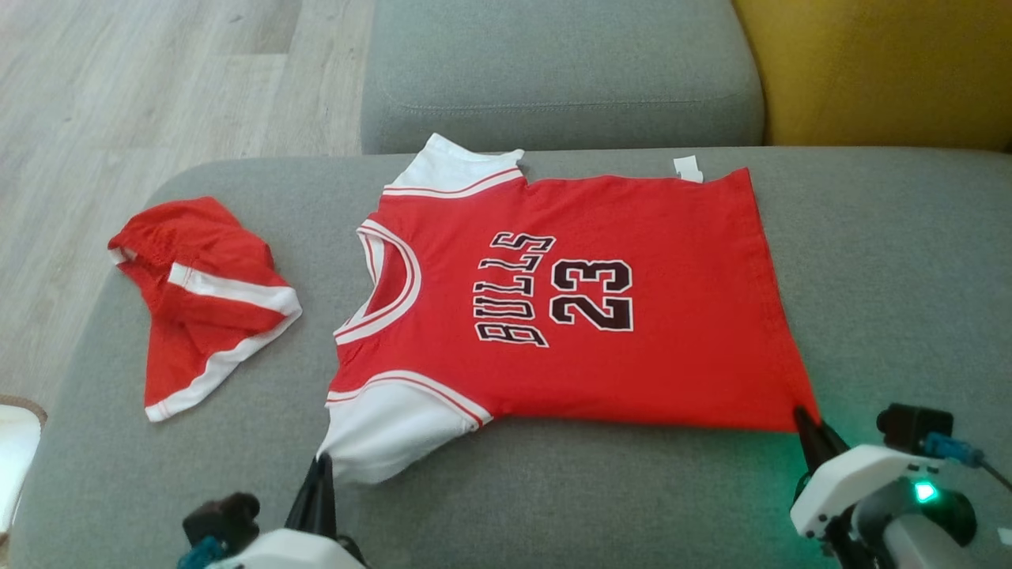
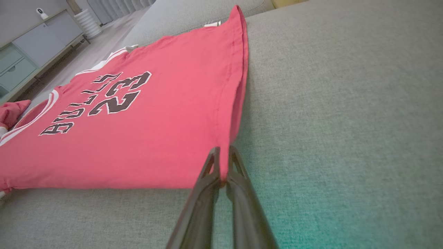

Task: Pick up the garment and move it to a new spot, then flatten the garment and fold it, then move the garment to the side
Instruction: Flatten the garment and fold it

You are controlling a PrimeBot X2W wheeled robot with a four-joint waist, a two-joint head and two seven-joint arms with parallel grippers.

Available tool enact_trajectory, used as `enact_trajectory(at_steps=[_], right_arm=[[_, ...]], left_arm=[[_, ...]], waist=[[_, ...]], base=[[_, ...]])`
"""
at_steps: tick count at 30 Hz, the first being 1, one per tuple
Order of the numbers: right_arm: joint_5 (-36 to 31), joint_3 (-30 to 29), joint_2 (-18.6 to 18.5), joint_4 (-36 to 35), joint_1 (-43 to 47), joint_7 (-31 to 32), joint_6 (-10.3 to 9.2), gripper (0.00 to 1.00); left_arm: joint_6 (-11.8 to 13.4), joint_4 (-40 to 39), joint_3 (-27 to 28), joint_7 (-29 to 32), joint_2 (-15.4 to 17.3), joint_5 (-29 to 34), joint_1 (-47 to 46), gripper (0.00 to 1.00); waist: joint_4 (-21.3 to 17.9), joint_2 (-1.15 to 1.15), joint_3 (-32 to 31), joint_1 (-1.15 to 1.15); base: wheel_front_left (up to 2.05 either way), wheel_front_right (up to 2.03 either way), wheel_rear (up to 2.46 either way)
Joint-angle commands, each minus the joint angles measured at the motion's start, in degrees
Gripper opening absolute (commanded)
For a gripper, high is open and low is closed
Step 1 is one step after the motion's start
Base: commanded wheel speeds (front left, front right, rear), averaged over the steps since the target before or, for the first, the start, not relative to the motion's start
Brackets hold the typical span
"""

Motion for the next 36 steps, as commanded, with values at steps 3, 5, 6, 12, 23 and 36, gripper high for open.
enact_trajectory(at_steps=[3,5,6,12,23,36], right_arm=[[-1.28,-0.10,-1.29,-2.86,-1.61,0.23,0.37,0.00],[-1.68,-1.94,-0.45,-4.94,-2.55,0.23,0.37,0.00],[-1.41,-2.88,0.05,-5.48,-2.98,0.07,0.37,0.00],[-3.20,-5.16,1.55,-7.38,-7.43,-0.21,0.37,0.00],[-7.65,-7.91,3.37,-4.83,-18.81,-1.80,0.37,0.00],[-11.90,-7.89,5.22,3.87,-28.71,-5.44,0.37,0.00]], left_arm=[[0.42,-3.08,2.31,-0.36,0.77,0.97,-3.03,0.00],[0.35,-4.46,2.05,-0.36,0.77,1.50,-5.10,0.00],[0.33,-4.82,1.98,-0.36,0.77,1.63,-6.09,0.00],[0.93,-5.83,2.35,-0.36,0.76,4.70,-15.53,0.00],[0.49,2.40,-0.57,-0.36,0.76,9.08,-34.25,0.00],[-0.31,12.59,1.21,-0.36,0.76,11.88,-44.59,0.00]], waist=[[0.07,0.00,0.55,0.01],[0.09,0.00,1.69,0.01],[0.09,0.00,2.13,0.01],[-0.19,0.00,6.51,0.01],[-0.38,0.00,15.98,0.01],[-1.23,0.00,23.18,0.01]], base=[[0.00,0.00,0.00],[0.00,0.00,0.00],[0.00,0.00,0.00],[0.00,0.00,0.00],[0.00,0.00,0.00],[0.00,0.00,0.00]])
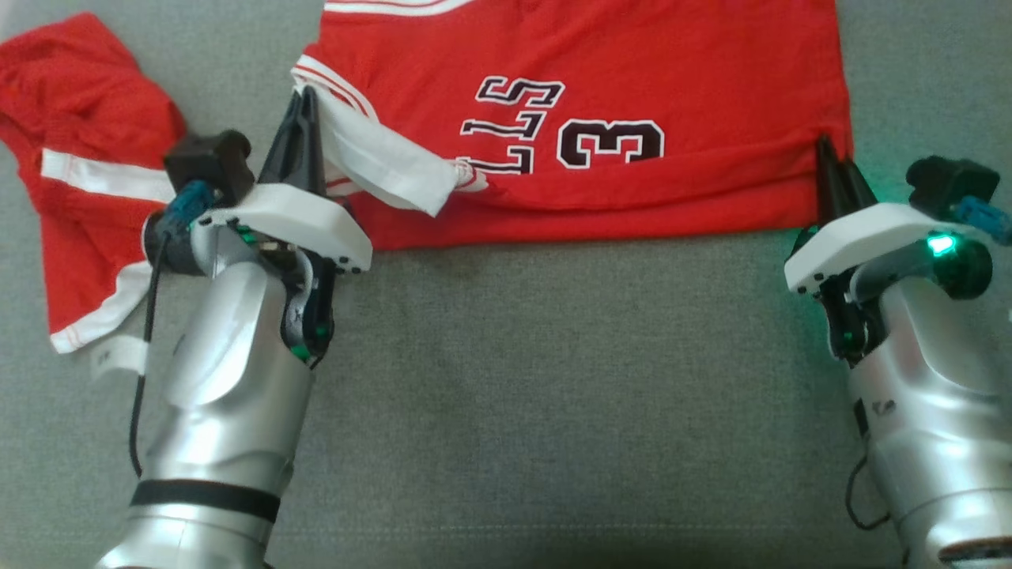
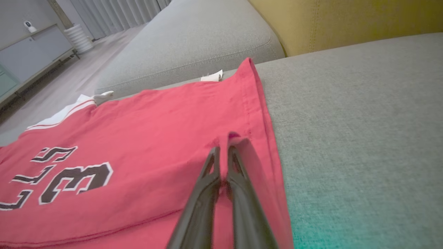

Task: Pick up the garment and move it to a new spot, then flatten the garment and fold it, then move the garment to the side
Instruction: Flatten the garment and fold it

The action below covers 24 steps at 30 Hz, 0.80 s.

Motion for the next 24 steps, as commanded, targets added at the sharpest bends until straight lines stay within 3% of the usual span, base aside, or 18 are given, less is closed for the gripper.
enact_trajectory(at_steps=[1,6,7,8,9,10,17,24], right_arm=[[-1.17,0.60,0.81,-0.03,-2.14,-1.36,0.37,0.00],[-2.87,0.10,1.04,2.50,-3.67,-2.85,0.37,0.00],[-3.04,-0.13,1.21,2.99,-3.95,-3.29,0.37,0.00],[-3.37,-0.25,1.37,3.39,-4.18,-3.74,0.37,0.09],[-3.67,-0.35,1.56,3.63,-4.35,-4.25,0.37,0.51],[-3.81,-0.66,1.76,3.80,-4.42,-4.78,0.37,1.00],[-5.25,-3.49,2.56,2.38,-1.52,-6.72,0.37,1.00],[-7.27,-5.07,2.60,0.93,4.28,-6.86,0.37,1.00]], left_arm=[[-0.25,-1.26,2.07,-0.30,1.25,1.28,-2.66,0.00],[-0.42,-1.23,2.70,-0.30,1.25,2.01,-3.25,0.00],[-0.37,-1.74,3.06,-0.30,1.25,1.86,-3.26,0.19],[-0.40,-2.27,3.21,-0.30,1.25,1.84,-3.11,0.44],[-0.45,-2.97,3.35,-0.30,1.25,1.81,-2.81,0.78],[-0.46,-3.63,3.49,-0.30,1.25,1.77,-2.30,1.00],[1.27,-10.31,5.35,-0.30,1.25,0.72,5.49,1.00],[2.30,-13.29,3.81,-0.30,1.25,-1.38,13.71,1.00]], waist=[[-0.18,0.00,1.17,-0.01],[-0.34,0.00,2.21,-0.01],[-0.39,0.00,2.37,-0.01],[-0.45,0.00,2.48,-0.01],[-0.51,0.00,2.58,-0.01],[-0.57,0.00,2.64,-0.01],[-0.81,0.00,1.98,-0.01],[-0.47,0.00,0.18,-0.01]], base=[[0.00,0.00,0.00],[0.00,0.00,0.00],[0.00,0.00,0.00],[0.00,0.00,0.00],[0.00,0.00,0.00],[0.00,0.00,0.00],[0.00,0.00,0.00],[0.00,0.00,0.00]])
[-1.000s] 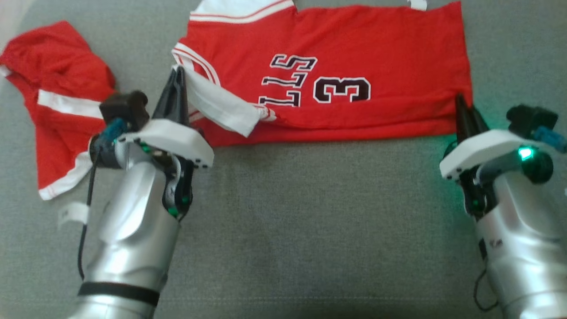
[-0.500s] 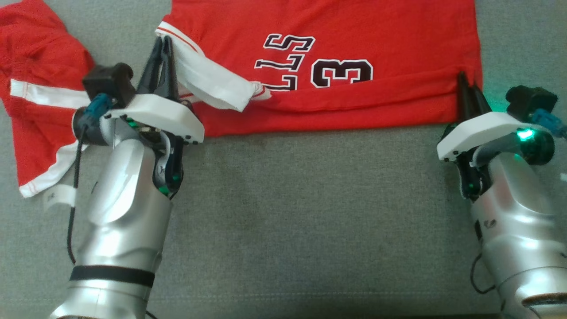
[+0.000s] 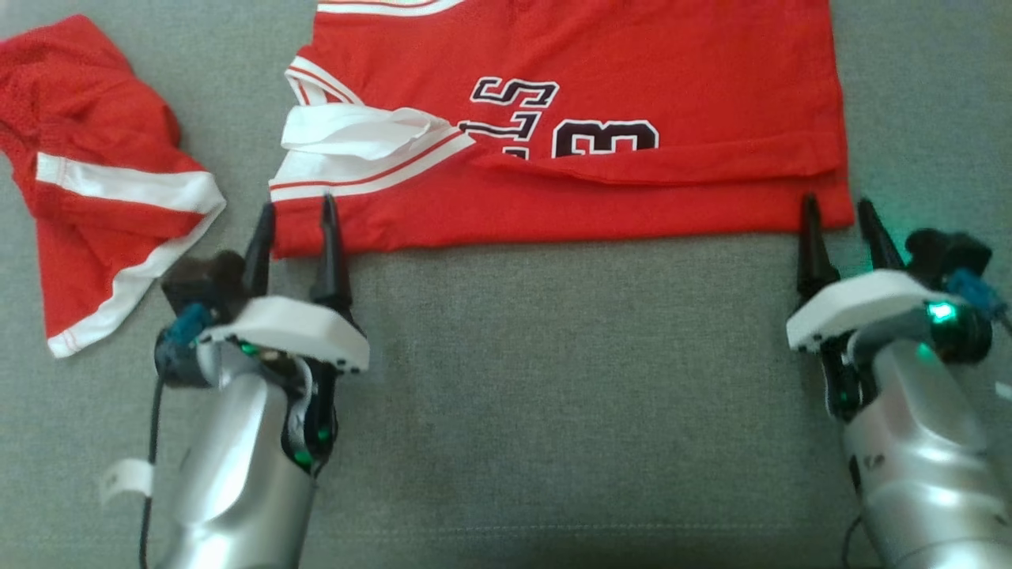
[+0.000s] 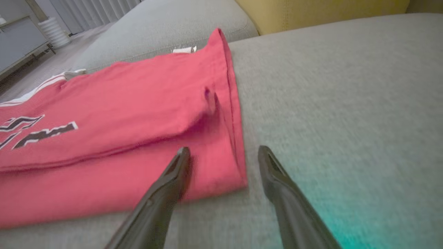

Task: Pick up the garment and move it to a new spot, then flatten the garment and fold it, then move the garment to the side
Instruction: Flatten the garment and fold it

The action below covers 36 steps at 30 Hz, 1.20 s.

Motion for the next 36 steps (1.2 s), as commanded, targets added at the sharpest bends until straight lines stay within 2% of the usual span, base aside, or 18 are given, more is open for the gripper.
enact_trajectory(at_steps=[1,7,8,9,10,11,20,30,31,32,33,36], right_arm=[[-1.03,0.33,0.70,-1.39,0.32,-0.67,0.37,1.00],[-3.79,-1.52,1.19,0.33,1.02,-0.67,0.37,1.00],[-4.15,-1.37,1.33,0.81,0.93,-0.48,0.37,0.91],[-4.27,-1.17,1.51,1.23,0.80,-0.27,0.37,0.44],[-4.40,-0.64,1.67,1.61,0.64,0.02,0.37,0.04],[-4.30,-0.22,1.81,1.90,0.46,0.18,0.37,0.00],[-3.30,1.42,2.04,1.68,-0.86,-0.24,0.37,0.00],[-1.82,3.57,2.26,0.46,-1.28,-0.49,0.37,0.00],[-1.65,3.75,2.28,0.35,-1.32,-0.50,0.37,0.00],[-1.23,4.14,2.31,0.09,-1.44,-0.53,0.37,0.00],[-0.93,4.32,2.33,-0.05,-1.51,-0.54,0.37,0.00],[0.30,4.59,2.39,-0.47,-1.58,-0.58,0.37,0.00]], left_arm=[[0.40,-2.33,1.15,-0.30,1.20,-0.26,-0.59,1.00],[0.77,-1.94,0.41,-0.30,1.20,-1.12,1.09,1.00],[0.86,-1.66,0.40,-0.30,1.20,-1.21,1.19,1.00],[0.92,-1.39,0.44,-0.30,1.20,-1.25,1.24,1.00],[0.98,-1.08,0.54,-0.30,1.20,-1.31,1.27,1.00],[1.02,-0.71,0.59,-0.30,1.20,-1.31,1.24,1.00],[-0.95,5.97,2.26,-0.30,1.20,-4.83,-0.78,1.00],[-1.99,13.31,3.53,-0.30,1.20,-9.10,-3.59,1.00],[-2.32,13.97,3.39,-0.30,1.20,-9.66,-3.88,0.86],[-2.90,15.14,2.92,-0.30,1.20,-10.44,-4.46,0.25],[-3.37,15.59,2.72,-0.30,1.20,-11.03,-4.69,0.00],[-4.56,16.05,2.02,-0.30,1.20,-12.05,-5.31,0.00]], waist=[[0.16,0.00,-0.48,0.00],[0.78,0.00,-1.47,0.00],[0.86,0.00,-1.61,0.00],[0.92,0.00,-1.72,0.00],[0.95,0.00,-1.80,0.00],[0.93,0.00,-1.87,0.00],[-0.22,0.00,-1.72,0.00],[-1.62,0.00,-1.02,0.00],[-1.67,0.00,-0.94,0.00],[-1.69,0.00,-0.75,0.00],[-1.67,0.00,-0.66,0.00],[-1.43,0.00,-0.65,0.00]], base=[[0.00,0.00,0.00],[0.00,0.00,0.00],[0.00,0.00,0.00],[0.00,0.00,0.00],[0.00,0.00,0.00],[0.00,0.00,0.00],[0.00,0.00,0.00],[0.00,0.00,0.00],[0.00,0.00,0.00],[0.00,0.00,0.00],[0.00,0.00,0.00],[0.00,0.00,0.00]])
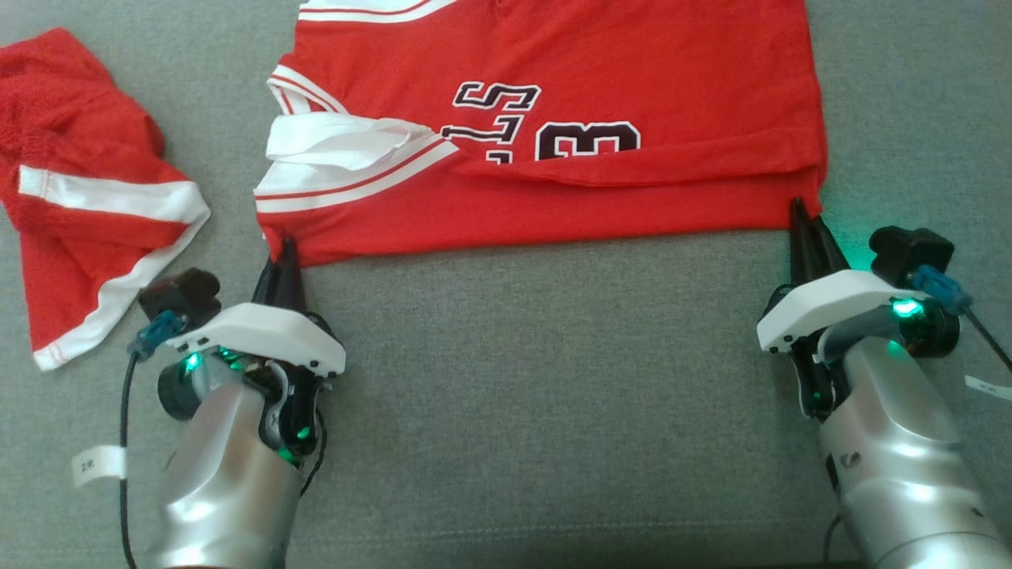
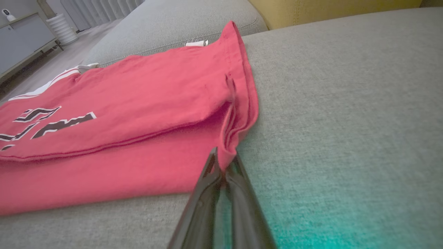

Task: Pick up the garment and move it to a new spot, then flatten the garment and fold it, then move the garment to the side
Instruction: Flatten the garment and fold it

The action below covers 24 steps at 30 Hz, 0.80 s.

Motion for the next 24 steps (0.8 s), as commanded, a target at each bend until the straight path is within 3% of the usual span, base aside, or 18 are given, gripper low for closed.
enact_trajectory(at_steps=[1,8,15,24], right_arm=[[0.36,1.49,0.90,-1.76,-1.50,-0.54,0.37,0.00],[2.32,0.75,-0.06,-3.15,-2.14,-0.61,0.37,0.00],[5.22,0.34,-1.15,-2.52,-2.62,-0.02,0.37,0.00],[8.91,2.94,-2.43,-1.64,6.21,3.21,0.37,0.00]], left_arm=[[-0.38,-0.90,0.76,-0.19,1.05,-0.40,-1.03,0.00],[-1.49,-6.77,3.18,-0.19,1.05,1.69,-1.04,0.00],[-2.07,-10.02,6.02,-0.19,1.05,5.86,0.64,0.00],[-1.71,-9.00,4.52,-0.19,1.05,4.99,11.45,0.00]], waist=[[0.14,0.00,-0.15,0.00],[0.71,0.00,-2.95,0.00],[0.45,0.00,-9.70,0.00],[-0.22,0.00,-17.38,0.00]], base=[[0.00,0.00,0.00],[0.00,0.00,0.00],[0.00,0.00,0.00],[0.00,0.00,0.00]])
